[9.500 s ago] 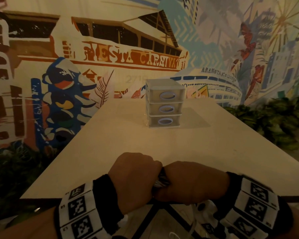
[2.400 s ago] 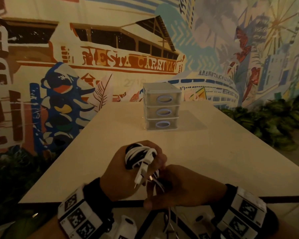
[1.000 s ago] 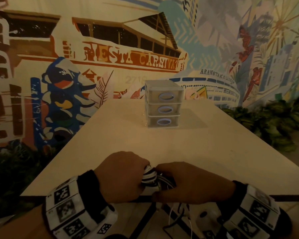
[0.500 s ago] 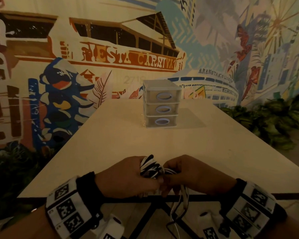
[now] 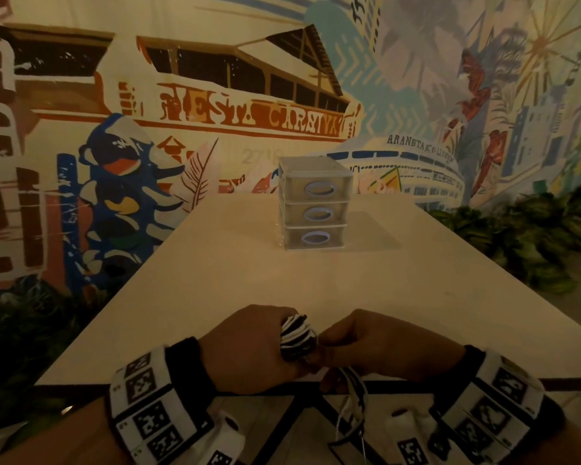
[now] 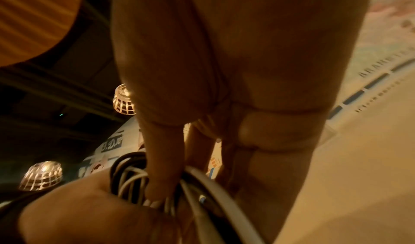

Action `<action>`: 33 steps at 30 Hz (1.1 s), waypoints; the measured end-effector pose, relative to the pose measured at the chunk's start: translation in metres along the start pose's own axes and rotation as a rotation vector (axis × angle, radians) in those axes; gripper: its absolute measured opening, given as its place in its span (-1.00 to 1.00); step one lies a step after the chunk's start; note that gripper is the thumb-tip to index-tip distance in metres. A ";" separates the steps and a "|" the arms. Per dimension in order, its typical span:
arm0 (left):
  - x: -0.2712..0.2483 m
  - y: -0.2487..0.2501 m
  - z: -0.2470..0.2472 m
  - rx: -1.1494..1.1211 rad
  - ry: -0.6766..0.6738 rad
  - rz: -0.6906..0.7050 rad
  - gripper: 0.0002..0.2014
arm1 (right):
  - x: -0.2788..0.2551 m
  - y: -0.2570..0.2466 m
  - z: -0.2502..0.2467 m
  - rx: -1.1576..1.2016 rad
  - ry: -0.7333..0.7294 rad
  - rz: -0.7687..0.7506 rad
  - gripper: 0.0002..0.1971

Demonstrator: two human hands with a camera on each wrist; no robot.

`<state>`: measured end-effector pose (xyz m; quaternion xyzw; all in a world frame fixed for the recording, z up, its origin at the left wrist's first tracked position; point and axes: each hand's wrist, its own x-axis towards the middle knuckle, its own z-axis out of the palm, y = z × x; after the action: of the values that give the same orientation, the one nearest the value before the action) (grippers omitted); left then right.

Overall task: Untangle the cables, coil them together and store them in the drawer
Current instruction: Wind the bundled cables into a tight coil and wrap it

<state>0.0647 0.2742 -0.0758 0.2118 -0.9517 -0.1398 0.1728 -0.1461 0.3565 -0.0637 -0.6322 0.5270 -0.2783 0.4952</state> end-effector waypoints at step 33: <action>-0.005 0.043 -0.004 0.616 -0.179 -0.071 -0.78 | 0.021 -0.031 0.029 -0.607 -0.240 0.129 -0.69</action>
<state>0.0552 0.3127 -0.0592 0.2743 -0.9527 0.1306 0.0112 -0.1024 0.3453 -0.0489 -0.7444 0.5626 -0.0002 0.3596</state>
